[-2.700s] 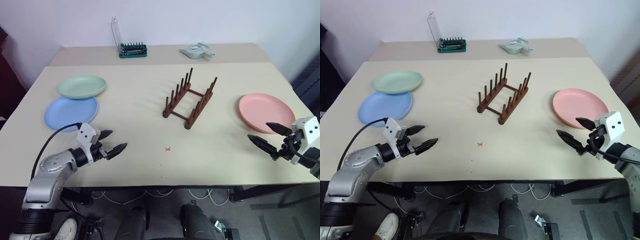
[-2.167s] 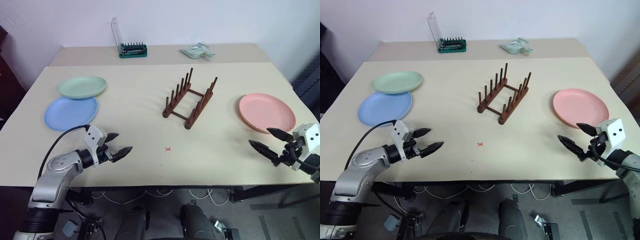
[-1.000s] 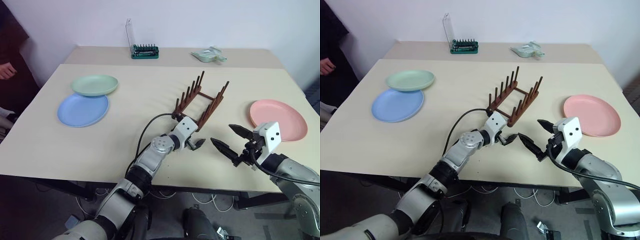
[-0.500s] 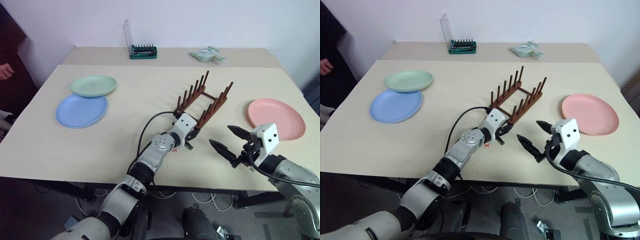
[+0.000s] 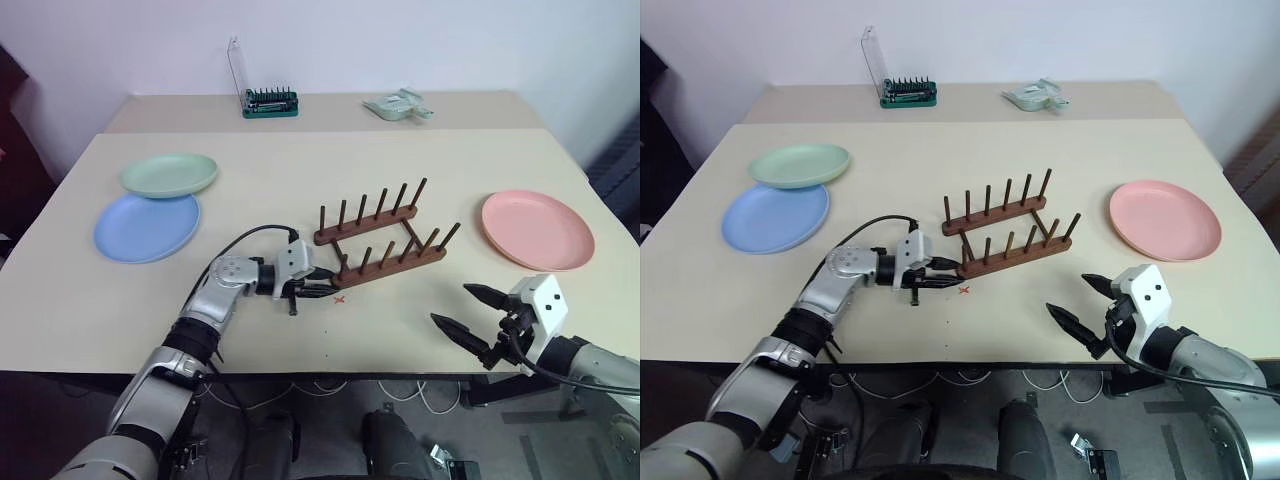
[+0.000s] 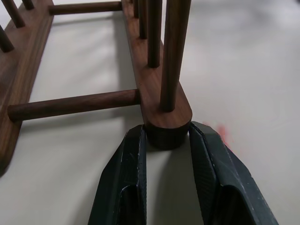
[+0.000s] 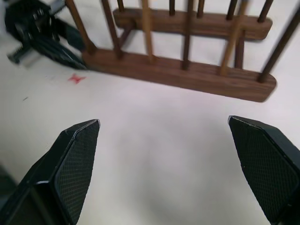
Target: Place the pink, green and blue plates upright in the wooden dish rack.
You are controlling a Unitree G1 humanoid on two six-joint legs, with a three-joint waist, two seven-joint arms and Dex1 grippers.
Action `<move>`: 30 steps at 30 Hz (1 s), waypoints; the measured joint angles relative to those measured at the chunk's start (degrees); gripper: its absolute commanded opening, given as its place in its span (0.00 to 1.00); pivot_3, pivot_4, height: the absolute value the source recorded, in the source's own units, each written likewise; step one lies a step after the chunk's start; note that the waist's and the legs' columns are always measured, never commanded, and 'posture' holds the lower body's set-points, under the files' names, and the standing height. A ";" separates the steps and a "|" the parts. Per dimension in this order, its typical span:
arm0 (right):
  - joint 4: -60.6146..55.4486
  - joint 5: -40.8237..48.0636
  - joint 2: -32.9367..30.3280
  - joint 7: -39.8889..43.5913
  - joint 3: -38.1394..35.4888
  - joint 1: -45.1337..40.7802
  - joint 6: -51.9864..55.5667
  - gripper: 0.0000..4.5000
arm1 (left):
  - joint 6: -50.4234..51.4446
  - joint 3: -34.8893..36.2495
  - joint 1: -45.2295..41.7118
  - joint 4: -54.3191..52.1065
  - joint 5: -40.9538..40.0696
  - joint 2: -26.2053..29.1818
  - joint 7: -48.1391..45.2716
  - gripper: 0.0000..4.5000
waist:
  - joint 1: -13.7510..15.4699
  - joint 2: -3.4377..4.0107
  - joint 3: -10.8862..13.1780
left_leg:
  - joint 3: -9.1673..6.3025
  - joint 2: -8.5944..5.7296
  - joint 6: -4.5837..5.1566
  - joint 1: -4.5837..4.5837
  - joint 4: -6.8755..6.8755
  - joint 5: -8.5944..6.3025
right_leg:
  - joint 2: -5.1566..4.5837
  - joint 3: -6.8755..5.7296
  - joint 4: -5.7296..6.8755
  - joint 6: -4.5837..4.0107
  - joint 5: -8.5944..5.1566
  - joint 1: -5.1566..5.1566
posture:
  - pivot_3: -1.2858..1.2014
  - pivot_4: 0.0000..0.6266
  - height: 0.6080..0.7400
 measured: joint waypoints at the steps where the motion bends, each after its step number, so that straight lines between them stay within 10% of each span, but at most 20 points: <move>1: 0.00 -0.21 0.08 -0.01 0.40 -0.03 -0.15 1.00 | -0.20 0.11 -0.24 0.74 -0.32 -0.05 -0.90 0.16 | 0.08 0.00 0.00 | -0.02 -0.01 0.00 -0.02 0.01 0.00 | 0.00 0.00 0.00 0.00 0.00 0.00 | 0.52 0.24 1.00; 2: 0.00 -0.56 0.27 -0.09 0.77 -0.15 -0.35 1.00 | -0.43 0.19 -0.73 1.83 -0.53 -0.18 -1.69 0.16 | 0.14 -0.01 0.01 | -0.02 -0.02 0.00 -0.02 0.00 0.00 | 0.00 0.00 -0.01 0.00 0.00 -0.01 | 0.52 0.24 1.00; 3: 0.01 -0.86 0.47 -0.18 1.08 -0.36 -0.73 1.00 | -0.50 0.41 -1.49 3.23 -0.74 -0.42 -2.33 0.39 | 0.18 -0.01 0.00 | -0.03 -0.03 0.00 -0.03 0.00 0.00 | 0.00 0.00 0.00 0.01 0.00 -0.02 | 0.52 0.24 1.00; 7: 0.12 -1.77 0.95 -0.33 1.72 -0.66 -2.11 1.00 | -0.45 1.69 -2.83 6.55 -0.89 -1.15 -2.38 0.79 | -0.02 -0.02 0.00 | -0.04 -0.03 0.00 -0.02 -0.01 0.00 | 0.00 -0.01 0.02 0.01 0.00 -0.03 | 0.52 0.24 1.00; 12: 0.32 -3.77 1.46 -1.27 3.10 -0.38 -2.25 1.00 | 4.05 3.96 -1.27 3.01 -0.90 1.18 2.01 0.79 | -0.64 -0.02 0.01 | -0.01 0.05 0.00 0.02 -0.04 0.00 | 0.04 0.00 0.12 0.01 0.00 -0.11 | 0.52 0.24 1.00; 20: 3.10 -8.14 1.76 -3.23 7.61 -2.38 -2.29 0.26 | 21.30 6.68 15.13 -22.99 -7.26 12.48 -1.36 0.04 | -0.32 0.06 -0.03 | 0.07 0.35 -0.01 0.15 -0.20 -0.01 | 0.04 0.02 0.09 -0.06 -0.01 -0.08 | 0.52 0.24 1.00; 22: 5.24 -9.75 1.77 -3.25 8.81 -3.20 -2.68 0.02 | 23.75 5.25 17.39 -27.77 -7.63 12.30 -1.48 0.00 | 0.54 0.09 -0.02 | 0.06 0.31 -0.01 0.11 -0.13 -0.01 | 0.02 0.02 -0.01 -0.08 -0.02 0.00 | 0.52 0.24 1.00; 30: 14.67 -20.10 2.33 -7.40 16.57 -13.71 -5.75 0.01 | 28.52 -2.67 15.29 -32.60 -3.76 2.06 8.99 0.00 | 0.95 0.05 0.00 | 0.06 0.13 -0.02 -0.12 -0.09 0.00 | 0.07 0.01 0.08 -0.09 0.04 -0.30 | 0.52 0.24 1.00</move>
